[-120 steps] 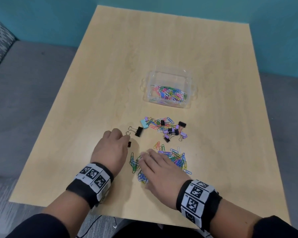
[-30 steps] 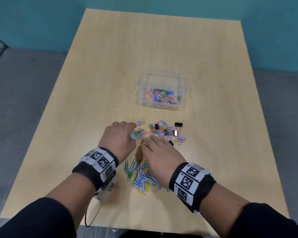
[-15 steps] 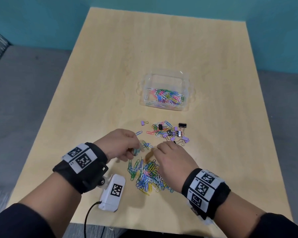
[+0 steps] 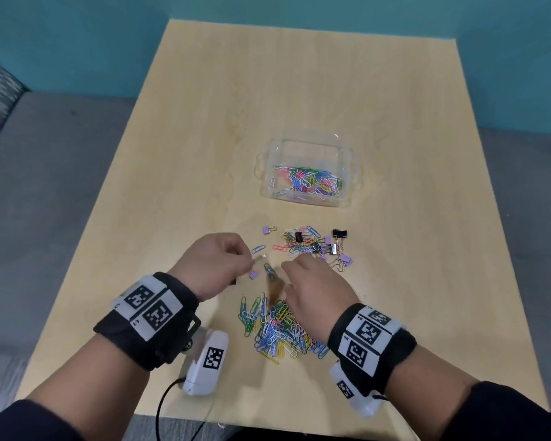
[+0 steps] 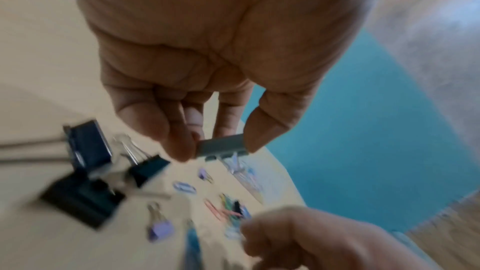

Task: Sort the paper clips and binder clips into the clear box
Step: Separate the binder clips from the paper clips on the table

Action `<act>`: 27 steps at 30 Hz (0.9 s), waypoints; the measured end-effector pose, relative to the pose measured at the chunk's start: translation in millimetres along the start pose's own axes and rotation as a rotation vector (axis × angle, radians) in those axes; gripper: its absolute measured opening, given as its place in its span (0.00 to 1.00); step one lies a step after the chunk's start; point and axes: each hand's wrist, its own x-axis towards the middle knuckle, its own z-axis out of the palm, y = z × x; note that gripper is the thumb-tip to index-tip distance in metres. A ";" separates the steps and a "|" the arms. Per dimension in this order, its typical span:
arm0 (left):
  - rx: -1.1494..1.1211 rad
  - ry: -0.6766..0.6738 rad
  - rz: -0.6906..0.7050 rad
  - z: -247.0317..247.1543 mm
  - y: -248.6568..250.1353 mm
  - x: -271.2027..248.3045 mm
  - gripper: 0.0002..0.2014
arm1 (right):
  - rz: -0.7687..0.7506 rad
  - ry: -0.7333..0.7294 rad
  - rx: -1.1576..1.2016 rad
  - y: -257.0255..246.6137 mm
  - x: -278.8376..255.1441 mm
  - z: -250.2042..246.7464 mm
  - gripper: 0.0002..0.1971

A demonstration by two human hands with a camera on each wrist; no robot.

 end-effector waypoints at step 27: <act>1.154 0.148 0.458 36.1 -54.4 -16.4 0.18 | -0.129 -0.287 -0.303 -13.8 -6.9 13.4 0.37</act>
